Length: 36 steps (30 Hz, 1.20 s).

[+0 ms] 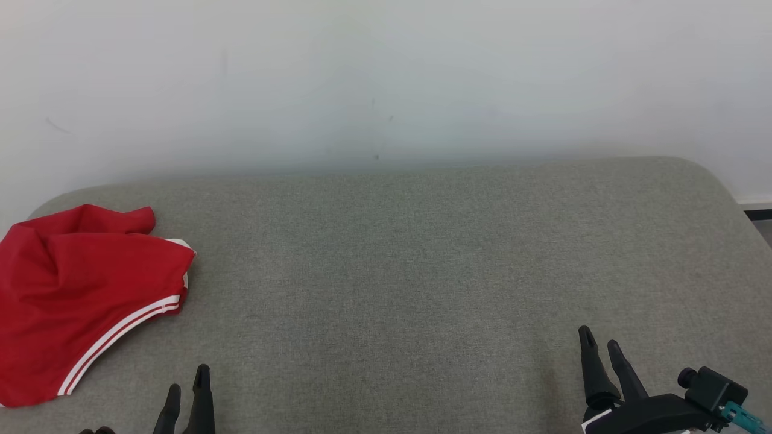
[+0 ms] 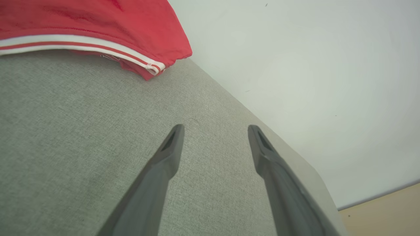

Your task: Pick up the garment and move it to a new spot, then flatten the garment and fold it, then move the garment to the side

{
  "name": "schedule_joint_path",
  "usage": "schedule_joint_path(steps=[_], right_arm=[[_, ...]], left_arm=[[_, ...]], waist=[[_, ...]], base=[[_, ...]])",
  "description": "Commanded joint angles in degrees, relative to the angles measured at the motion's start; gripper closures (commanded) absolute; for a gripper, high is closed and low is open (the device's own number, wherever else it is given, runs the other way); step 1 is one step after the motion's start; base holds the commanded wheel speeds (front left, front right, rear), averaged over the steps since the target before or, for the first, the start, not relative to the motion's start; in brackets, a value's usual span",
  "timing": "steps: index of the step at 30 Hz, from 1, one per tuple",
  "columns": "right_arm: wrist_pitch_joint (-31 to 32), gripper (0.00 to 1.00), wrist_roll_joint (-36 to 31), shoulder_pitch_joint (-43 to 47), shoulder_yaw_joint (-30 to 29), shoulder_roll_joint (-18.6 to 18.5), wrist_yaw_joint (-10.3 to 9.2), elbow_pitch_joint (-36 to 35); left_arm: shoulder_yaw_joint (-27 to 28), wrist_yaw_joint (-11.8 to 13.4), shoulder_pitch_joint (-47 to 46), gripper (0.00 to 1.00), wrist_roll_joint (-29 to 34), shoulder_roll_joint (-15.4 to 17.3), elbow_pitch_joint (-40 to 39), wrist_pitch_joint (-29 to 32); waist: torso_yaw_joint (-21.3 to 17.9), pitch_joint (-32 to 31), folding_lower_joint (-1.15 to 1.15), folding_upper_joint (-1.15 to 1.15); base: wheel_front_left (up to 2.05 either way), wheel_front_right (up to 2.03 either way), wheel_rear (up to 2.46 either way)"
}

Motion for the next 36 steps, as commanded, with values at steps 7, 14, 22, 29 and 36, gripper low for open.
schedule_joint_path(steps=[7,14,22,29,36], right_arm=[[-0.63,0.00,-6.70,-1.06,1.17,-0.95,-0.06,-0.20],[-1.30,0.00,-11.97,-0.82,1.41,-1.14,-0.07,-0.41],[-1.52,0.00,-17.26,-0.46,1.31,-0.76,-0.07,-0.61],[-1.23,0.00,-21.36,-0.14,1.29,-0.53,-0.08,-0.89],[-1.31,0.00,-24.45,0.04,1.60,-0.64,-0.09,-0.99]], left_arm=[[-0.25,-0.49,0.62,0.00,8.01,0.45,-0.91,-1.66],[-0.06,-0.78,1.03,0.00,13.38,0.60,-0.84,-2.70],[0.35,-0.68,0.75,0.00,19.05,0.95,-0.91,-3.84],[0.05,-0.37,0.58,0.00,23.65,0.93,-1.25,-4.80],[-1.14,0.33,0.76,0.00,26.99,0.79,-1.16,-5.58]], waist=[[-0.12,-0.55,0.00,0.00],[-0.24,-1.03,0.00,0.00],[-0.26,-1.40,0.00,0.00],[-0.34,-1.62,0.00,0.00],[-0.41,-1.78,0.00,0.00]], base=[[0.00,0.00,0.00],[0.00,0.00,0.00],[0.00,0.00,0.00],[0.00,0.00,0.00],[0.00,0.00,0.00]])
